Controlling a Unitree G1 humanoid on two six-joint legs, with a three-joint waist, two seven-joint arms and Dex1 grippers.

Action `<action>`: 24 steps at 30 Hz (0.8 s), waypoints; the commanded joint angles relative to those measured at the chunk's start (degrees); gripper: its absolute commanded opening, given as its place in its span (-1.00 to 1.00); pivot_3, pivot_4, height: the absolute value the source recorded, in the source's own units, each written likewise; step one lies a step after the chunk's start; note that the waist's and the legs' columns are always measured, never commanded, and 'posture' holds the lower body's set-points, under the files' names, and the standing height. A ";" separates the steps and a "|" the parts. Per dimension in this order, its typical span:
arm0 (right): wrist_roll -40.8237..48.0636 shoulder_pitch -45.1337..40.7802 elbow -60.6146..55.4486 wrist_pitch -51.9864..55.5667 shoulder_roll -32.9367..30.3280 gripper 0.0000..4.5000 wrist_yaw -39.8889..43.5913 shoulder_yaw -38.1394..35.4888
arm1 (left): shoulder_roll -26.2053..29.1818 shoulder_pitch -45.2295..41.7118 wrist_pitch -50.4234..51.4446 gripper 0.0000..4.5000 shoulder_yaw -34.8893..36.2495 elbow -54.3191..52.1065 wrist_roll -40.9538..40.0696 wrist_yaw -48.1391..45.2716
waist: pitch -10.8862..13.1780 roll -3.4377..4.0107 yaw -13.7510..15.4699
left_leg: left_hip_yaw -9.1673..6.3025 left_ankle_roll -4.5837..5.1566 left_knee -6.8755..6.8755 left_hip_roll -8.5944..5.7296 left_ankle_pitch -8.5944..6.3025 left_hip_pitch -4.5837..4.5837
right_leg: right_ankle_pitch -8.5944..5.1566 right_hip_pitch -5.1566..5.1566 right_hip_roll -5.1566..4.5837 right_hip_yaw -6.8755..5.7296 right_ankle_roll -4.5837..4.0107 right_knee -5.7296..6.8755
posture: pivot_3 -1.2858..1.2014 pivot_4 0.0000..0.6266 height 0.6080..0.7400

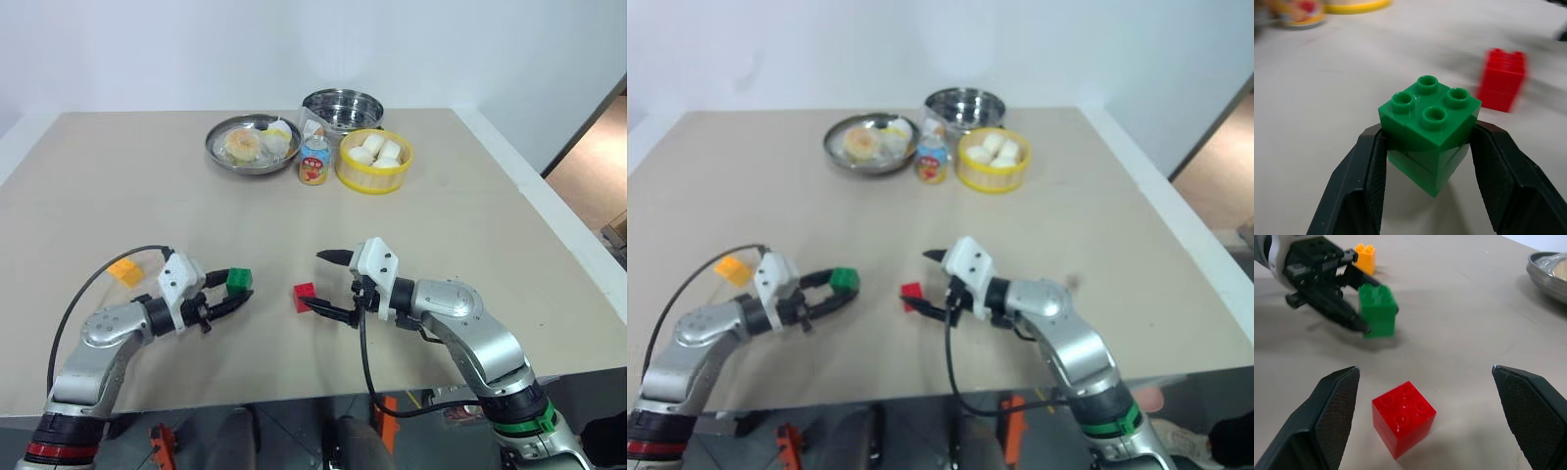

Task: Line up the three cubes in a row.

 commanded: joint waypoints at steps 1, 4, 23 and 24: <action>1.10 -0.41 -3.07 0.01 0.28 1.00 0.09 -0.46 | 0.74 -1.08 -2.82 -0.13 -0.50 -0.66 -0.77 -3.21 | 0.00 0.00 0.00 | 0.02 0.00 0.00 0.00 0.00 0.00 | 0.00 -0.01 -0.01 0.00 0.00 0.00 | 0.03 -0.52 1.00; 1.15 -0.31 -3.35 0.12 0.15 1.00 0.04 -0.53 | 1.16 -1.83 -3.71 -0.13 -1.22 0.59 -0.29 -5.46 | 0.00 0.00 0.00 | 0.04 0.00 0.00 0.01 0.00 0.00 | 0.01 -0.04 -0.02 -0.01 -0.02 0.00 | 0.03 -0.52 1.00; 1.28 1.79 -6.15 1.35 -0.86 1.00 -0.74 -1.32 | -5.66 7.67 3.22 -0.13 -0.43 -12.19 3.15 15.22 | -0.01 -0.02 -0.02 | 0.32 -0.01 -0.05 0.11 -0.01 -0.02 | 0.06 -0.06 0.04 0.19 -0.04 0.01 | 0.03 -0.52 1.00; 1.22 1.77 -5.98 1.22 -0.88 1.00 -0.62 -1.24 | -5.73 7.89 3.56 -0.13 -0.39 -12.62 3.13 15.68 | -0.01 -0.02 -0.03 | 0.33 -0.02 -0.04 0.10 -0.02 -0.02 | 0.06 -0.10 0.03 0.19 -0.04 0.01 | 0.03 -0.52 1.00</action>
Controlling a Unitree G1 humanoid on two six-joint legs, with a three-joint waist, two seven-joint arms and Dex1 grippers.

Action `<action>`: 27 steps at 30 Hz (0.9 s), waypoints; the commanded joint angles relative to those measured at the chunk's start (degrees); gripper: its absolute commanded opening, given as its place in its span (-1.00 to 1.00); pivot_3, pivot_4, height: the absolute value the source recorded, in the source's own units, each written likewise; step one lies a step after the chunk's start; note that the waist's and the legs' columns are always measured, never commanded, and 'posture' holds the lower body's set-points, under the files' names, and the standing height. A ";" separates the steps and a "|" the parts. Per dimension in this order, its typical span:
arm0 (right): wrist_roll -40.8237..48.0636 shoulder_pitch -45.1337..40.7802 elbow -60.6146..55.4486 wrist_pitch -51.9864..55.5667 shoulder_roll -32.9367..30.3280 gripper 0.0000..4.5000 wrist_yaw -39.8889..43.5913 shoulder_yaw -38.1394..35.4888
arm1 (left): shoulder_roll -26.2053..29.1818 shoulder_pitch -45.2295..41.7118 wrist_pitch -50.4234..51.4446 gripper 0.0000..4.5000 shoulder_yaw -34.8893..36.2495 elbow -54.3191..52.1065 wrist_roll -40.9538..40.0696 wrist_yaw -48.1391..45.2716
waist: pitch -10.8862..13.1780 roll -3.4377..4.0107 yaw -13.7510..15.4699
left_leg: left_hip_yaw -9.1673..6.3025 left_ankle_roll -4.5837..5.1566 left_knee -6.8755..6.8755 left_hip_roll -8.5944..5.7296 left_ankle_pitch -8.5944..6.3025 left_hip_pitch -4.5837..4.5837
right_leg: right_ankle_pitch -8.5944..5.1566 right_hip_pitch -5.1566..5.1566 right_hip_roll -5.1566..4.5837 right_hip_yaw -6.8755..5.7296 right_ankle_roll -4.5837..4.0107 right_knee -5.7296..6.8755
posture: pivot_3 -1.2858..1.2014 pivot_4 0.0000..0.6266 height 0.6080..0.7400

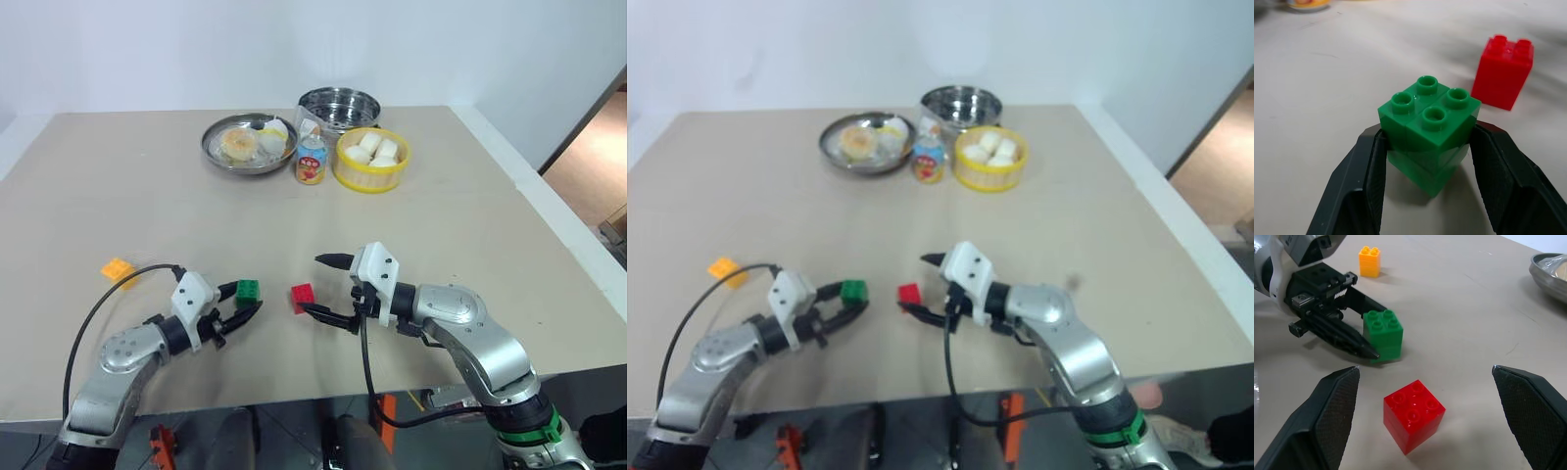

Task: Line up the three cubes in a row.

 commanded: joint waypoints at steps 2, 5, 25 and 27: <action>0.69 -0.12 -2.25 -0.71 -0.35 1.00 0.10 -1.02 | -0.15 0.90 1.05 -0.13 1.01 -4.26 -0.85 1.96 | 0.00 0.00 0.00 | 0.03 0.00 0.03 0.00 0.00 0.01 | 0.00 -0.05 -0.04 0.00 0.00 -0.01 | 0.03 -0.52 1.00; 0.58 -0.36 -1.82 -0.97 -0.32 1.00 0.34 -0.94 | 0.08 1.37 1.47 -0.13 0.28 -5.54 -1.03 1.93 | 0.00 0.00 0.00 | 0.04 0.00 0.04 -0.01 0.00 0.01 | 0.00 -0.10 -0.07 -0.03 -0.01 -0.01 | 0.03 -0.52 1.00; 8.25 -1.26 -2.68 -0.31 -1.48 1.00 5.75 -2.31 | 1.19 3.91 4.82 -0.13 -1.57 -9.47 -0.90 2.63 | 0.00 0.00 0.00 | 0.04 -0.01 0.03 0.00 0.00 0.01 | 0.02 -0.09 -0.03 -0.01 -0.02 -0.01 | 0.03 -0.52 1.00; 8.36 -1.44 -2.47 -0.63 -1.69 1.00 6.22 -2.24 | 1.29 3.95 4.68 -0.13 -1.56 -9.47 -0.83 2.75 | 0.00 0.00 0.00 | 0.04 -0.01 0.03 0.00 -0.01 0.01 | 0.02 -0.11 -0.05 -0.01 -0.02 -0.01 | 0.03 -0.52 1.00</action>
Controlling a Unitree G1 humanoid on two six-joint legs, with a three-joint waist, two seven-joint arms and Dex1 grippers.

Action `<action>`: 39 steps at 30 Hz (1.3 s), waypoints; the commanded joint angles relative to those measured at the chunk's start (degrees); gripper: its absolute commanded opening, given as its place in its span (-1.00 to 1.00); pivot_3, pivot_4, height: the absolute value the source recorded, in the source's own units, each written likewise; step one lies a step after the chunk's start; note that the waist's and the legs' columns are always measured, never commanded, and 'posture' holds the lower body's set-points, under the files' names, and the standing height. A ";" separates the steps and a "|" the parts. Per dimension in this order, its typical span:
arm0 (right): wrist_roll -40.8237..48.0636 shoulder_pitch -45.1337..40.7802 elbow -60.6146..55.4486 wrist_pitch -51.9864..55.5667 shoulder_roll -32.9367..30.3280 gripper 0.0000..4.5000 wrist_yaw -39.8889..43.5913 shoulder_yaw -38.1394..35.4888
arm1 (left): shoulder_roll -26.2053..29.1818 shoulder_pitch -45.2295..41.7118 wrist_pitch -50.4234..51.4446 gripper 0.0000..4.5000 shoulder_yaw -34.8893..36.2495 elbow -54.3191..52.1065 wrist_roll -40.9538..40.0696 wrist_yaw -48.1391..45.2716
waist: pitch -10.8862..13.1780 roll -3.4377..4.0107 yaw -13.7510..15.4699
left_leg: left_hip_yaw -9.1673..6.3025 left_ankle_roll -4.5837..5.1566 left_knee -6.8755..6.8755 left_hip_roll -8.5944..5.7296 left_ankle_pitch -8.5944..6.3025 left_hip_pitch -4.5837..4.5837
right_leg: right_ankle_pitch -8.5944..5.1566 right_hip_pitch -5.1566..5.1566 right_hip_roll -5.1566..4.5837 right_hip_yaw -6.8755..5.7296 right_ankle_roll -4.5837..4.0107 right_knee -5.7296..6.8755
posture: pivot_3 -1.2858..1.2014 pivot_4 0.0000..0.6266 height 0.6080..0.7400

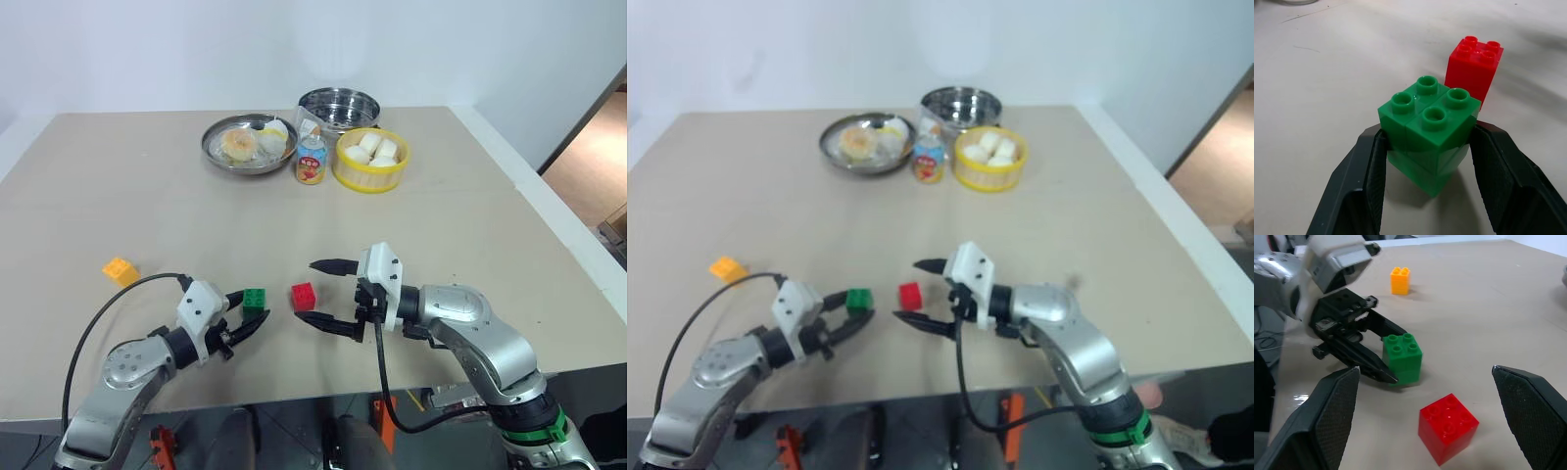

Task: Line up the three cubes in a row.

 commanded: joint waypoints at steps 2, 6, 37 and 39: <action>0.91 -1.42 -2.04 -1.20 -0.49 1.00 1.12 -0.94 | 0.38 0.08 -0.66 -0.13 0.46 -2.29 -0.16 0.17 | 0.00 0.00 0.00 | 0.00 0.00 0.00 -0.01 0.00 0.00 | 0.00 -0.04 -0.02 -0.01 0.00 -0.01 | 0.03 -0.52 1.00; 0.26 -1.75 -1.57 -1.78 -0.47 1.00 1.40 -0.66 | 0.00 0.07 -0.70 -0.13 -0.04 -2.27 -0.04 0.47 | 0.00 0.00 0.00 | 0.01 0.00 0.01 -0.01 0.00 0.00 | 0.00 -0.04 -0.04 -0.01 0.00 -0.01 | 0.03 -0.52 1.00; -0.10 -1.94 -1.47 -2.47 0.10 1.00 0.69 0.40 | 2.44 3.07 -0.42 0.98 3.63 -5.69 -2.05 0.02 | 0.00 0.00 0.00 | 0.01 0.00 0.00 0.00 0.00 0.00 | 0.00 -0.02 -0.02 -0.01 0.00 -0.01 | 0.03 -0.52 1.00; 0.06 -2.08 -1.35 -2.47 0.04 1.00 0.87 0.31 | 3.63 4.86 0.02 0.98 6.43 -7.94 -4.81 -1.12 | 0.00 0.00 0.00 | 0.01 -0.01 -0.01 0.00 -0.01 0.00 | 0.00 -0.04 -0.02 -0.01 0.00 -0.01 | 0.03 -0.52 1.00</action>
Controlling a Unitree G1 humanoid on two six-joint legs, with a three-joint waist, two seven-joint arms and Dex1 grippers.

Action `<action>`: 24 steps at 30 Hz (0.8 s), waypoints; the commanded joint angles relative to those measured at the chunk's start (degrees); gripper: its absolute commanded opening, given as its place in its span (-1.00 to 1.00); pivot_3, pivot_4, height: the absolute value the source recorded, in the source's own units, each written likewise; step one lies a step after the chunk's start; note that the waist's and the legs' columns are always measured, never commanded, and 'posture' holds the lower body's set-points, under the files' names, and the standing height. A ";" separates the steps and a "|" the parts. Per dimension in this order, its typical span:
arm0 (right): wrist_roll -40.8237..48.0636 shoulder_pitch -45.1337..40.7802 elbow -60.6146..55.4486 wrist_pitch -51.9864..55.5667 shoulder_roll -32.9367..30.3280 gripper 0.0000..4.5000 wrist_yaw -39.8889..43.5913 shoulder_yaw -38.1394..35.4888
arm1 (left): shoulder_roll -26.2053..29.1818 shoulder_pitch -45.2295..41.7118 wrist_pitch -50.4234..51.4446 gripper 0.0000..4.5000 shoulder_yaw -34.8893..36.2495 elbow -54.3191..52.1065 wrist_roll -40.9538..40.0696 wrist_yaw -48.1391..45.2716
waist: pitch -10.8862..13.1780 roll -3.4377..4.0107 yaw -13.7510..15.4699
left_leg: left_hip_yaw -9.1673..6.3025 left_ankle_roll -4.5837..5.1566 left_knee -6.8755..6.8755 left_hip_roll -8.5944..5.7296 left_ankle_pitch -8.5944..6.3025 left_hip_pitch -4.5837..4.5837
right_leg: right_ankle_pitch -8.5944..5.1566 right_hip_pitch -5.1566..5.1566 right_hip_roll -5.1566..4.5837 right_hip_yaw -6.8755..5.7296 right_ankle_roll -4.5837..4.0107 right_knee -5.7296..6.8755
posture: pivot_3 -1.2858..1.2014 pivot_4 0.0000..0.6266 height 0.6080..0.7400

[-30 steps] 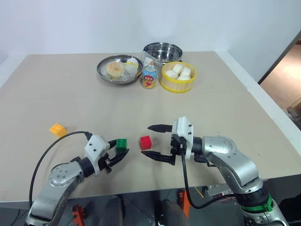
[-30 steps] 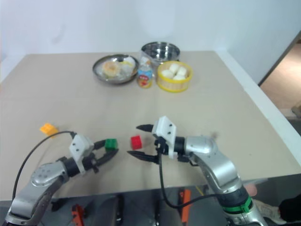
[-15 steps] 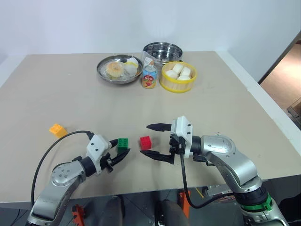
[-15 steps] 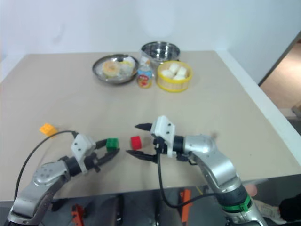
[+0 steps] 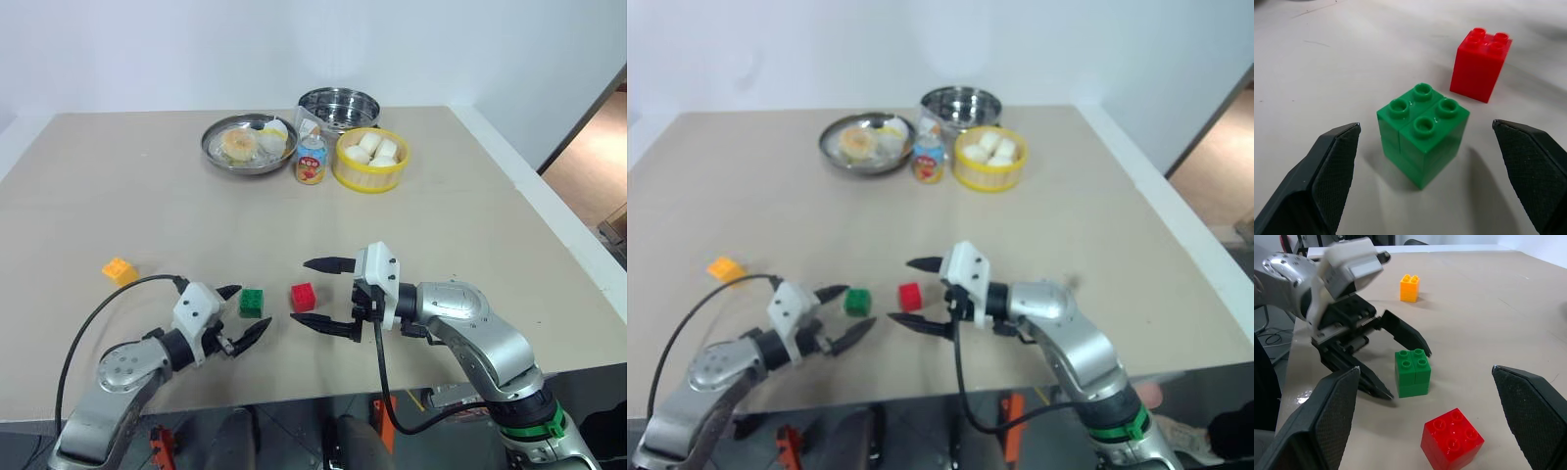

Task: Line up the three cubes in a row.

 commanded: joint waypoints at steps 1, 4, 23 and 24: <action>0.72 -0.84 -1.31 -0.72 -0.08 1.00 0.49 -0.90 | 1.74 2.25 0.42 0.98 5.39 -5.96 -4.99 -1.85 | 0.00 0.00 0.00 | 0.00 0.00 -0.02 0.00 0.00 0.00 | 0.00 -0.02 0.00 0.00 0.00 0.00 | 0.03 -0.52 1.00; 0.78 -0.95 -1.06 -0.88 -0.14 1.00 0.79 -1.07 | 2.20 4.27 1.66 0.98 8.87 -8.45 -9.54 -2.45 | 0.00 0.00 -0.01 | -0.01 -0.02 -0.02 0.00 -0.01 0.00 | 0.00 -0.03 -0.01 -0.01 -0.01 -0.01 | 0.03 -0.52 1.00; 3.03 -3.35 0.26 1.06 1.37 1.00 0.22 -1.46 | -10.32 2.75 -6.88 0.98 24.82 -0.19 -1.07 22.88 | -0.03 -0.05 0.00 | -0.02 -0.02 0.03 0.00 -0.01 0.00 | 0.02 0.01 -0.04 -0.09 -0.04 -0.04 | 0.03 -0.52 1.00; 3.00 -3.36 0.37 0.95 1.29 1.00 0.36 -1.44 | -10.64 2.75 -6.96 0.98 24.88 0.02 -0.76 23.55 | -0.03 -0.05 0.00 | -0.01 -0.02 0.03 0.00 -0.01 0.00 | 0.02 0.01 -0.04 -0.08 -0.04 -0.05 | 0.03 -0.52 1.00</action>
